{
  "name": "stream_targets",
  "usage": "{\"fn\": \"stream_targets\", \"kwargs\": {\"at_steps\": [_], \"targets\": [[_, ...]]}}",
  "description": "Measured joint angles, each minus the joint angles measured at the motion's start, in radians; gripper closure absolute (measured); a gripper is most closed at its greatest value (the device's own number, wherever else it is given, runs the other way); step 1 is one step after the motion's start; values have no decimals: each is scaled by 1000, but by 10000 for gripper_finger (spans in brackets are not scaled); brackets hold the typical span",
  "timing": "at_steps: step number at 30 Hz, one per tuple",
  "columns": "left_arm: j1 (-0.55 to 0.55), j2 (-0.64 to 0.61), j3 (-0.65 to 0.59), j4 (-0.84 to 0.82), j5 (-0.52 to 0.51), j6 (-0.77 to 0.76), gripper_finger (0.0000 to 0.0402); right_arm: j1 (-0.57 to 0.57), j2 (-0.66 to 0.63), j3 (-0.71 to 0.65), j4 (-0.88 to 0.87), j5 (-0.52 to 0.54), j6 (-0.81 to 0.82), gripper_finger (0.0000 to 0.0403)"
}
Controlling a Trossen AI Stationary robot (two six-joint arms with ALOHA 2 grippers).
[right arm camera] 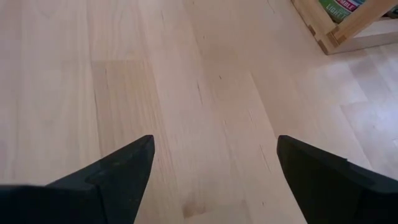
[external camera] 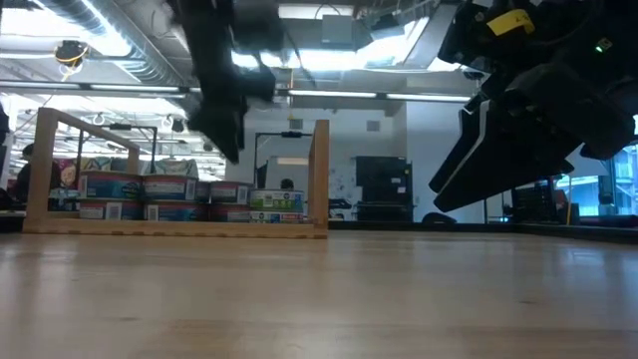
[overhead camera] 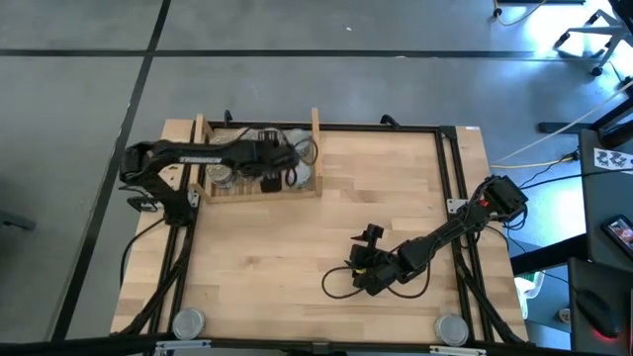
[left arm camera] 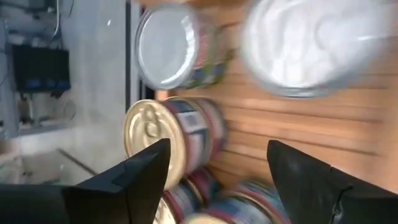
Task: Stack canned seafood by type on shelf
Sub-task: Move the green tuna can from the bottom left to the center
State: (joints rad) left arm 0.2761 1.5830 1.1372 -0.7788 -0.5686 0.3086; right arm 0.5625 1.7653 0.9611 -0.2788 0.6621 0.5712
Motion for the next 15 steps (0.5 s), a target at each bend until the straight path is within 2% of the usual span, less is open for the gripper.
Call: {"fn": "stream_targets", "kwargs": {"at_steps": [4, 8, 11, 15], "targets": [[-153, -103, 16, -141, 70, -149, 135, 0, 0, 0, 0, 0, 0, 63], [-312, -202, 16, -246, 243, -379, 135, 0, 0, 0, 0, 0, -1, 63], [-423, -255, 1, -251, 344, -602, 135, 0, 0, 0, 3, 7, 0, 63], [-567, -262, -33, -280, 496, -802, 135, 0, 0, 0, 43, 10, 0, 63]]}}
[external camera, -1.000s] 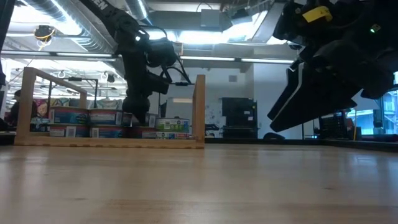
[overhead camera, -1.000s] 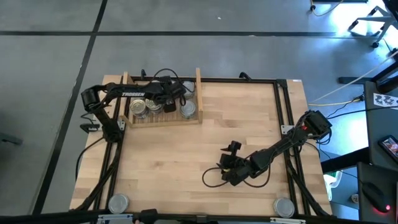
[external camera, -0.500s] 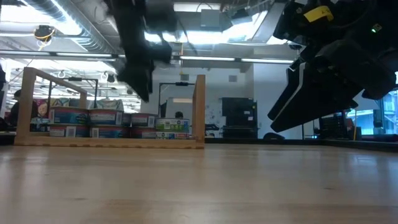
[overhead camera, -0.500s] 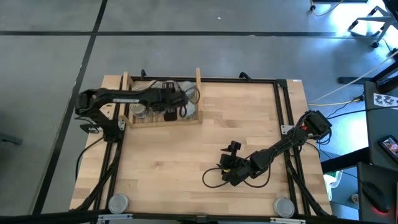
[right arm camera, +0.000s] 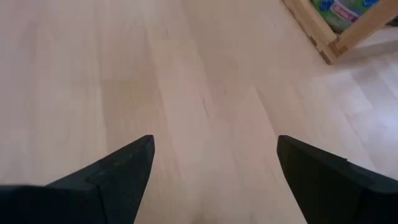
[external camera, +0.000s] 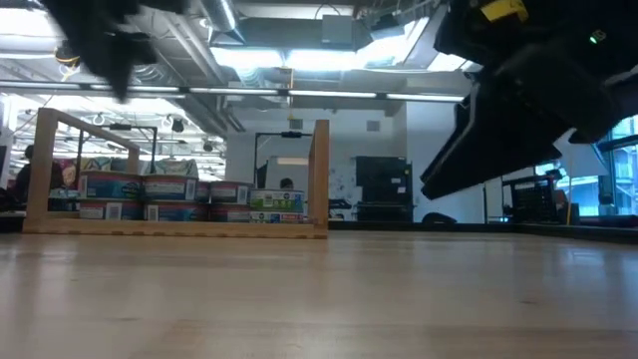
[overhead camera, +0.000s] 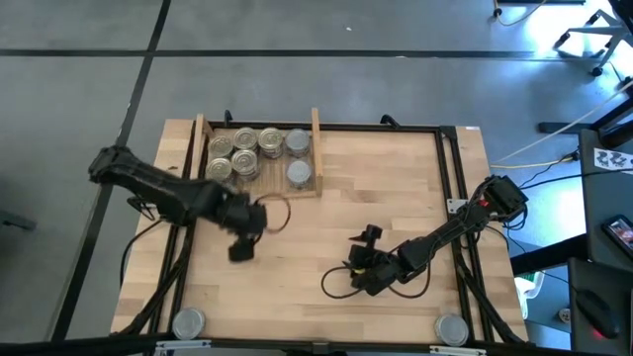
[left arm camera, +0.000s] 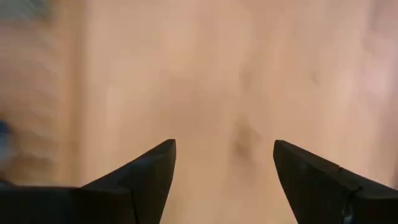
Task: Stack canned seafood by type on shelf
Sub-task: Move the green tuna can from the bottom left to the center
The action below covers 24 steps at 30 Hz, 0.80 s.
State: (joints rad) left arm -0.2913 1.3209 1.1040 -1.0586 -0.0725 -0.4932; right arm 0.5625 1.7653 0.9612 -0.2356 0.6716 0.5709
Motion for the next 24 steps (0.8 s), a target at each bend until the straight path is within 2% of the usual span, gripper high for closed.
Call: {"fn": "stream_targets", "kwargs": {"at_steps": [5, 7, 11, 16, 21, 24], "targets": [[-195, 44, -35, -2, 140, -223, 138, 0, 0, 1, 67, -1, -2, 63], [-272, 69, -48, 3, 225, -338, 153, 0, 0, 1, 69, -3, -2, 63], [-409, 127, -79, 48, 354, -565, 214, 0, 0, 1, 70, -6, -2, 63], [-526, 194, -121, 245, 492, -808, 297, 0, 0, 1, 70, -53, -22, 63], [-616, 250, -148, 424, 519, -961, 347, 0, 0, 1, 72, -89, -55, 63], [-668, 301, -150, 441, 522, -992, 366, 0, 0, 1, 78, -89, -55, 63]]}}
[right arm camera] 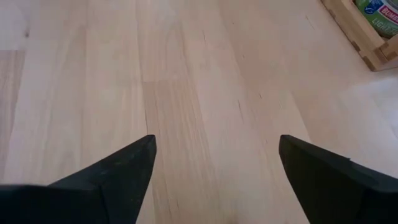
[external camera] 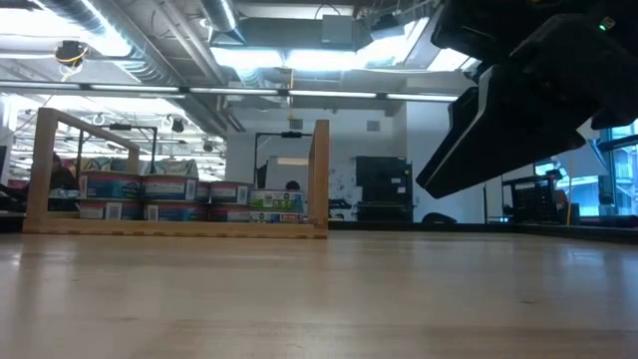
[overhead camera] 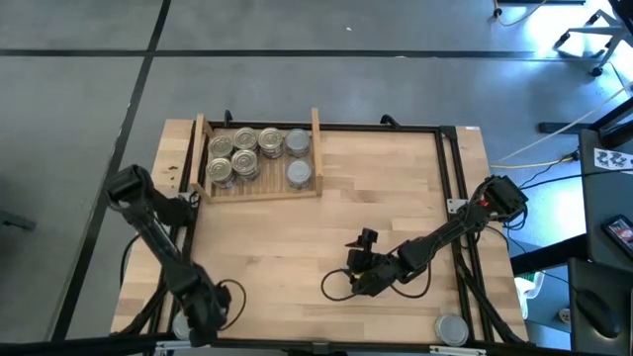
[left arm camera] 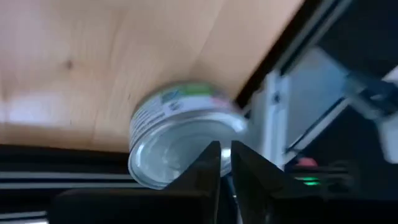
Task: Stack canned seafood by type on shelf
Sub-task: Move the green tuna can from the bottom left to the center
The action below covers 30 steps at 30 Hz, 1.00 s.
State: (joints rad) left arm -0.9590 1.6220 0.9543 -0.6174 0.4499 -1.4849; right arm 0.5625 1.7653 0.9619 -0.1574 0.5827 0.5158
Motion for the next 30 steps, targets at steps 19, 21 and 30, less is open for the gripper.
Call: {"fn": "stream_targets", "kwargs": {"at_steps": [19, 21, 30], "targets": [[103, 89, 6, -10, -184, 445, 397, 0, 0, -1, 34, 8, -24, 63], [158, 87, 7, -3, -246, 549, 397, 0, 0, -1, 51, 1, -24, 63], [401, 98, -3, 228, -647, 1057, 396, -10, 0, -1, 83, 2, -27, 63]]}}
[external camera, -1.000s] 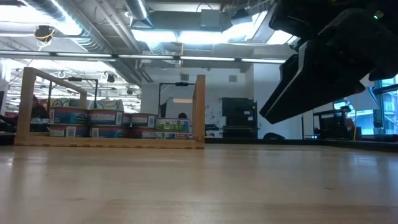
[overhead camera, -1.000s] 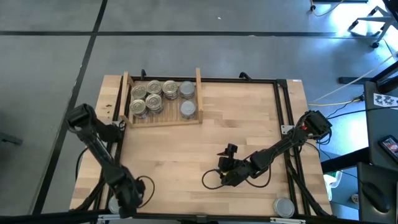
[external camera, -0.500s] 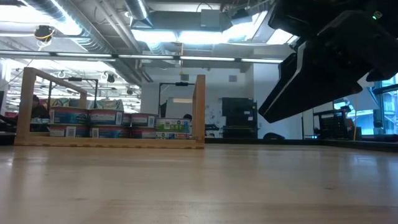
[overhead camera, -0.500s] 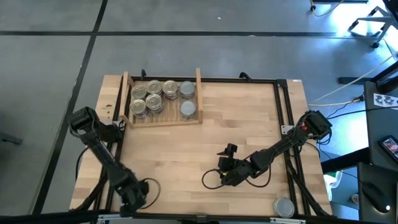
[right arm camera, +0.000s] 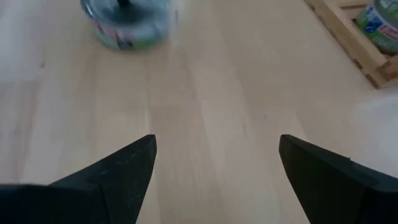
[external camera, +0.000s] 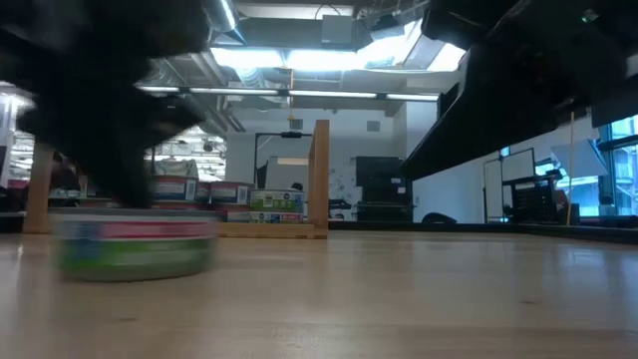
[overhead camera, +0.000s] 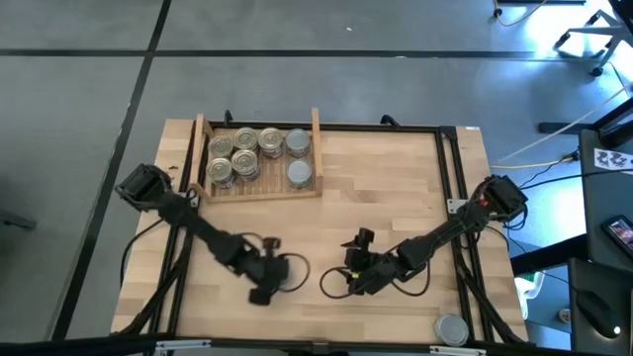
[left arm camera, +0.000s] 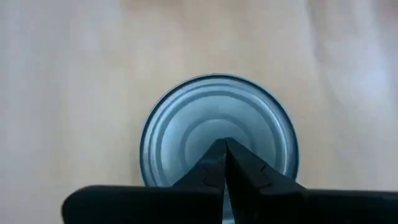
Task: Stack canned seafood by type on shelf
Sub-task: Move the green tuna can from the bottom left to the center, then stack the green tuna can on top of the other green tuna can on the shelf
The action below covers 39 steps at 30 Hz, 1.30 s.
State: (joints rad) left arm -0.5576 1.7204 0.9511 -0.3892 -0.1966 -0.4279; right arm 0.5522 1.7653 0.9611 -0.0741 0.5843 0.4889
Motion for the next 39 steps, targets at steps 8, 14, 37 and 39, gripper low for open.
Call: {"fn": "stream_targets", "kwargs": {"at_steps": [8, 14, 37, 39], "targets": [[193, 45, -4, 304, -122, 373, 396, -30, 0, 0, -1, 7, -40, 63], [293, 39, 48, 257, -44, 396, 347, -41, 0, 0, -1, 6, -79, 63], [255, -89, -289, 630, 107, 437, 196, -90, 105, 1, 469, -178, -341, 63], [268, -81, -311, 653, 106, 435, 199, -95, 126, 2, 498, -179, -354, 63]]}}
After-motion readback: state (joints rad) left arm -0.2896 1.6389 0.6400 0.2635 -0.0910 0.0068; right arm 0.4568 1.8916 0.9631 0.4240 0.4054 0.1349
